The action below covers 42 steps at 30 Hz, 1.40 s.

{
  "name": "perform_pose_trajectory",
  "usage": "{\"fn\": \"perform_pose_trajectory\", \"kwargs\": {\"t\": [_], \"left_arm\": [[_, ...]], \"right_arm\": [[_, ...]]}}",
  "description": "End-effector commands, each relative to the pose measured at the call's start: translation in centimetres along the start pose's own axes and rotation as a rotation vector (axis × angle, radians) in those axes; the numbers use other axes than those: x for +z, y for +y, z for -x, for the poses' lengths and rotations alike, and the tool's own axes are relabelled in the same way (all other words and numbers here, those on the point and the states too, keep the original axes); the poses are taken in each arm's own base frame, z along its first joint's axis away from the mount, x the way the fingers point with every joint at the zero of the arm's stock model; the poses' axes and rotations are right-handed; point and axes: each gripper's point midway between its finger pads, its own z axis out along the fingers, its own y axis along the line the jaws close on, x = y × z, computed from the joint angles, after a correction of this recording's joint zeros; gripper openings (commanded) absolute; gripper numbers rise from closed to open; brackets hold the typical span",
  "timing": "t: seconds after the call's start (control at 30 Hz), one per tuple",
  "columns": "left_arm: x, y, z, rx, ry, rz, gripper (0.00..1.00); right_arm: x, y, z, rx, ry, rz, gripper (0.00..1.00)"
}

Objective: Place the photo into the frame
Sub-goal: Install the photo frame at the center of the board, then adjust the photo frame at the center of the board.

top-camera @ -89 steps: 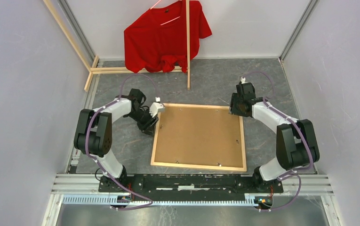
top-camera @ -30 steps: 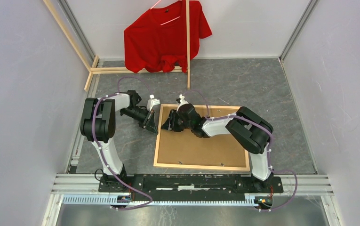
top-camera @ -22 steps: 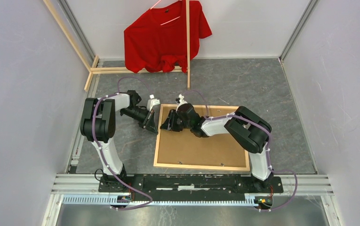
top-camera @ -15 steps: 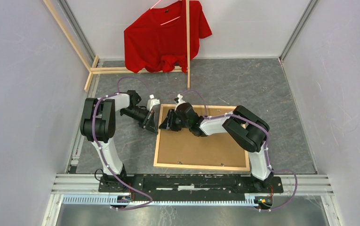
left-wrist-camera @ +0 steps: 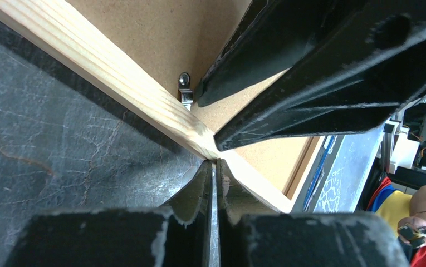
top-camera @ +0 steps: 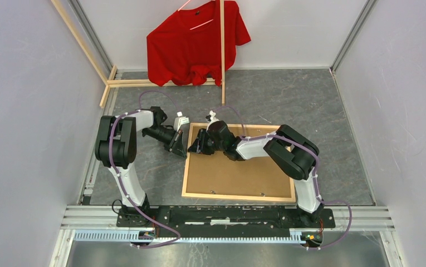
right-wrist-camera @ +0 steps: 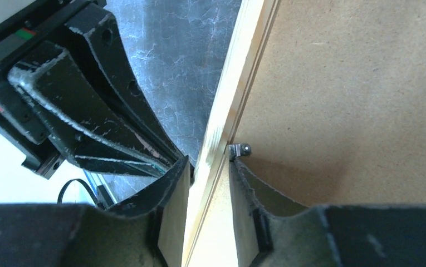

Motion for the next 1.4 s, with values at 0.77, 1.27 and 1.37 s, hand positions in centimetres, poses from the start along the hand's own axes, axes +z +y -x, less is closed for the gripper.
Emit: {"fn": "perform_pose_trajectory", "kwargs": {"t": [0.77, 1.27, 1.37], "left_arm": [[0.4, 1.1, -1.8, 0.196, 0.144, 0.24, 0.26], [4.1, -2.1, -3.9, 0.31, 0.277, 0.223, 0.26], [4.9, -2.9, -3.6, 0.337, 0.296, 0.213, 0.27]], "right_arm": [[-29.3, -26.2, 10.9, 0.14, -0.422, -0.762, 0.92], [-19.6, -23.3, 16.2, 0.131, -0.294, -0.537, 0.95], [-18.1, -22.9, 19.0, 0.116, -0.313, -0.528, 0.95]]}}
